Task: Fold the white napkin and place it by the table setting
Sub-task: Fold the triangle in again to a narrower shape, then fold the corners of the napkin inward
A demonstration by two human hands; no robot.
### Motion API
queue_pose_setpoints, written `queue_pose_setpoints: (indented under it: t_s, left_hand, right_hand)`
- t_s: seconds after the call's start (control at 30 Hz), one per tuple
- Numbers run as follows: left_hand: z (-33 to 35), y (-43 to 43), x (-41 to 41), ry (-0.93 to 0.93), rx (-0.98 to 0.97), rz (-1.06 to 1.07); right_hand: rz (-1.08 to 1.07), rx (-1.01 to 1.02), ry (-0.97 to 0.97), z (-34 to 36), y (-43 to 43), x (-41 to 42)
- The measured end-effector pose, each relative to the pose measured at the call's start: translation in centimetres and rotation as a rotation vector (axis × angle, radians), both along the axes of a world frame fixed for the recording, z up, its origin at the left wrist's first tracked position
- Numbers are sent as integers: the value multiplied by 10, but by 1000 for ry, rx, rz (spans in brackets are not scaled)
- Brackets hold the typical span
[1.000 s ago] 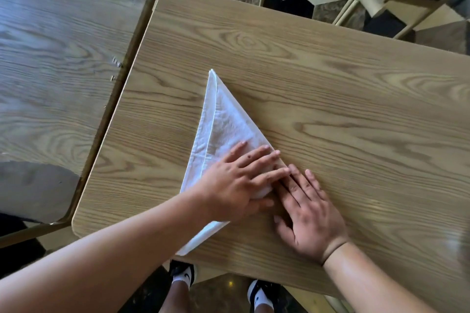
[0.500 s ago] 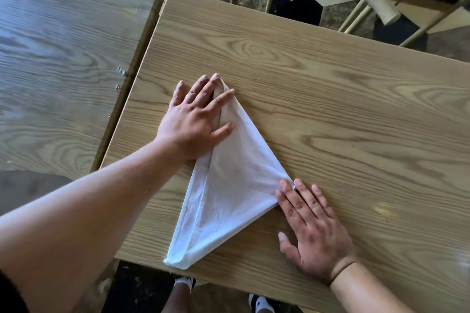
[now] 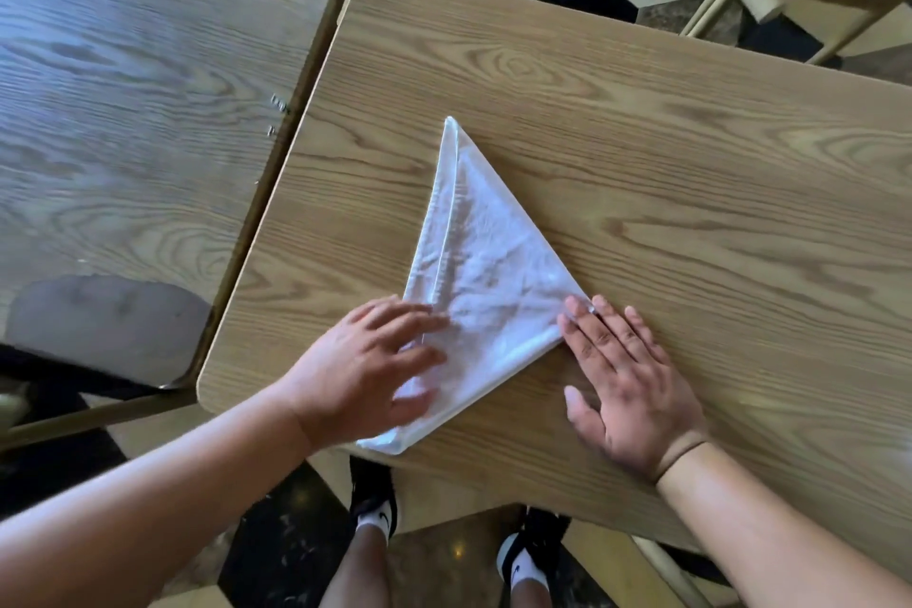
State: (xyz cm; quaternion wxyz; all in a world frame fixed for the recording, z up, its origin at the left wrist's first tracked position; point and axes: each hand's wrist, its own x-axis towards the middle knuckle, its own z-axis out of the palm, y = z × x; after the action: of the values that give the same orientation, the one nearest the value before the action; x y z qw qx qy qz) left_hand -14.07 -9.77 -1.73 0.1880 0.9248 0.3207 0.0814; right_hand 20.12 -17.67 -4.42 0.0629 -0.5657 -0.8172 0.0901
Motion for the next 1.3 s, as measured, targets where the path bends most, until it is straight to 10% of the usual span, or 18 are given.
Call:
queue_pose_setpoints:
  t_s: [0.53, 1.3]
  left_hand:
    - [7, -84, -44, 80, 85, -130]
    - [-9, -11, -21, 42, 58, 466]
  right_hand:
    - [156, -7, -6, 19, -43, -81]
    - [113, 283, 76, 0, -72, -141]
